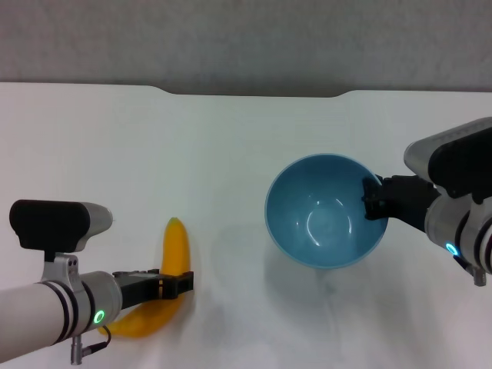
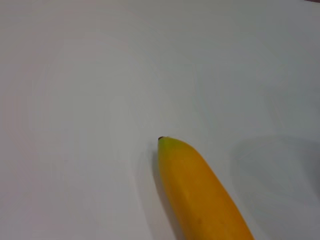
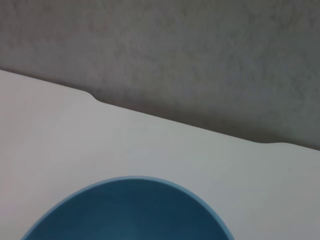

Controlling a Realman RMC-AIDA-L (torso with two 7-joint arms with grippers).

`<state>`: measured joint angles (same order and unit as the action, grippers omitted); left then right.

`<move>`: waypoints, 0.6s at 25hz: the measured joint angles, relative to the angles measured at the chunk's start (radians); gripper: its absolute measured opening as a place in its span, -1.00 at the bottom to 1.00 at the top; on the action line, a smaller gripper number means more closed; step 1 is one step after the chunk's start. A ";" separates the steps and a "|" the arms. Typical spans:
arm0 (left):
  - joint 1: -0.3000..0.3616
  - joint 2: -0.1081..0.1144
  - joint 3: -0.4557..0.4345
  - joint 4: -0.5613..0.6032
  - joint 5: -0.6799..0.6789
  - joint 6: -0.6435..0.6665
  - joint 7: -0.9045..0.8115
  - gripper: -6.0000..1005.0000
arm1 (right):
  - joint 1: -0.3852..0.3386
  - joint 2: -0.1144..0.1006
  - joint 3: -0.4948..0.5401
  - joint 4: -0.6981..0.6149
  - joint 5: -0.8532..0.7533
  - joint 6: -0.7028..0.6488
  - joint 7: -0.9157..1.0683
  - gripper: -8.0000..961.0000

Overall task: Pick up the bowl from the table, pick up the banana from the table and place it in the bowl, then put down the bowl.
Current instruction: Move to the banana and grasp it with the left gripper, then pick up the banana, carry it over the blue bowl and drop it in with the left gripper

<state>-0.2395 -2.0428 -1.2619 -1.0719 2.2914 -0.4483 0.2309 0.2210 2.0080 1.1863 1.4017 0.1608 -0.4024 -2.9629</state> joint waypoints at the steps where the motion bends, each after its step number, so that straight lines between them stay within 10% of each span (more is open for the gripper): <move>1: -0.001 0.000 0.001 0.000 0.001 0.000 0.001 0.60 | -0.004 0.000 0.000 0.003 -0.001 0.003 0.000 -0.89; 15: 0.008 0.005 -0.012 -0.043 -0.003 0.003 0.003 0.04 | -0.020 0.000 -0.003 -0.011 -0.008 0.013 0.004 -0.89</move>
<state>-0.2315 -2.0379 -1.2739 -1.1153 2.2887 -0.4452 0.2335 0.2012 2.0079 1.1829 1.3906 0.1527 -0.3891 -2.9587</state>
